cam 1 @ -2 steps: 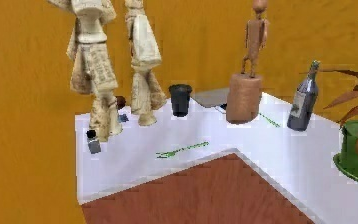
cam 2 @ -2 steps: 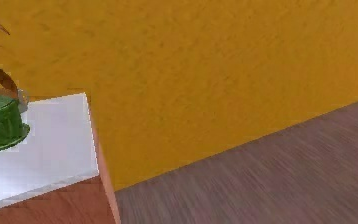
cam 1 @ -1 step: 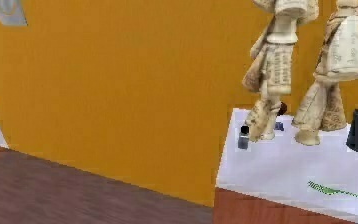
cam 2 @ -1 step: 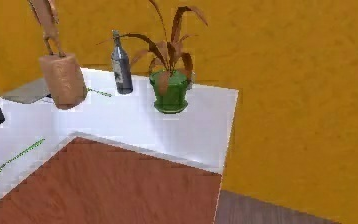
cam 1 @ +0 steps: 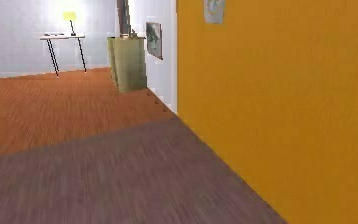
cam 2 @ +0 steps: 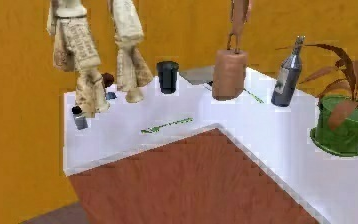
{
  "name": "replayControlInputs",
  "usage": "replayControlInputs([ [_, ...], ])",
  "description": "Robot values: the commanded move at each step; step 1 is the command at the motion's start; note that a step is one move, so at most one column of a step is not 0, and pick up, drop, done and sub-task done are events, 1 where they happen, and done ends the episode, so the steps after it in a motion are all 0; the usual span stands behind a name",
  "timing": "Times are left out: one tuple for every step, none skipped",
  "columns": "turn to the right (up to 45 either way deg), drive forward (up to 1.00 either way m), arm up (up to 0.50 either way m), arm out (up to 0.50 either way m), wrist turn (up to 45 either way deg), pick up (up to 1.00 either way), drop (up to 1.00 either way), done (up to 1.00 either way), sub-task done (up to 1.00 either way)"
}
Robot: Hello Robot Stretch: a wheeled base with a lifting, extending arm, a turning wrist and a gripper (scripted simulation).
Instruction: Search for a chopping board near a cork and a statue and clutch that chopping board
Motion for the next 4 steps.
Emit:
replayControlInputs([
  [-45.0,0.00,0.00,0.00,0.0,0.00,0.00,0.00,0.00],
  [-39.0,0.00,0.00,0.00,0.0,0.00,0.00,0.00,0.00],
  [0.0,0.15,0.00,0.00,0.0,0.00,0.00,0.00,0.00],
  [-45.0,0.00,0.00,0.00,0.0,0.00,0.00,0.00,0.00],
])
